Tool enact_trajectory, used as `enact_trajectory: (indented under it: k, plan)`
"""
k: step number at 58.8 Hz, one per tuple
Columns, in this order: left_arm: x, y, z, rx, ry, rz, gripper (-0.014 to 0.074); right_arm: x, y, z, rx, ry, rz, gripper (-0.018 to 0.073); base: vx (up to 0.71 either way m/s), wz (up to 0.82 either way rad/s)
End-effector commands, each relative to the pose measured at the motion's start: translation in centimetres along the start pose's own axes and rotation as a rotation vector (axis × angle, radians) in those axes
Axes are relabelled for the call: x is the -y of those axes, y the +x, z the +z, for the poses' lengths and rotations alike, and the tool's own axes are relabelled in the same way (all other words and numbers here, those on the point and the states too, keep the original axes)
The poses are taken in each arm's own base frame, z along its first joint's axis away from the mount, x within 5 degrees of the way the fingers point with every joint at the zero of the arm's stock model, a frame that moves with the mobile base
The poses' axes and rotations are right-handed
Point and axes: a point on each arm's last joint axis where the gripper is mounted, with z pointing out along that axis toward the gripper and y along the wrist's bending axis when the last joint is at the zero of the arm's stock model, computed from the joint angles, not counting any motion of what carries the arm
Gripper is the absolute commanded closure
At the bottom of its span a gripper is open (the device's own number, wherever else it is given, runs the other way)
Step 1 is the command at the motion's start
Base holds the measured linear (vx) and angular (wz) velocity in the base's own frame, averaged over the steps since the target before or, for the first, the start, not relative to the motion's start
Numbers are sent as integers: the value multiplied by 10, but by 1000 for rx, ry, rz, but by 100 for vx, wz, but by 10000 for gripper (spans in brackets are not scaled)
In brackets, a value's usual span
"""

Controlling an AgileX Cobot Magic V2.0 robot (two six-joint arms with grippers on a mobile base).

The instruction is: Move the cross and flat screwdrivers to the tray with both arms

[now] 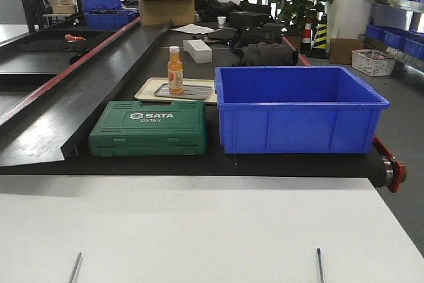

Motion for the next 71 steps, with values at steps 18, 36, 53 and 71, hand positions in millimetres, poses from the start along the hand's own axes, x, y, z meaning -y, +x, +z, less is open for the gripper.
enact_trajectory:
  k: [18, 36, 53, 71]
  plan:
    - [2, -16, -3, 108, 16, -18, 594, 0, -6, 0, 85, -4, -6, 567, 0, 0]
    - [2, -16, -3, 109, 16, -18, 594, -1, -9, -1, 124, -9, -7, 567, 0, 0]
    - [4, -28, -5, 234, 36, -17, 594, -3, -26, -4, 313, -34, -4, 567, 0, 0]
    - [9, -76, -23, 516, 78, -26, 594, -7, -91, -30, 605, -60, 16, 567, 0, 0]
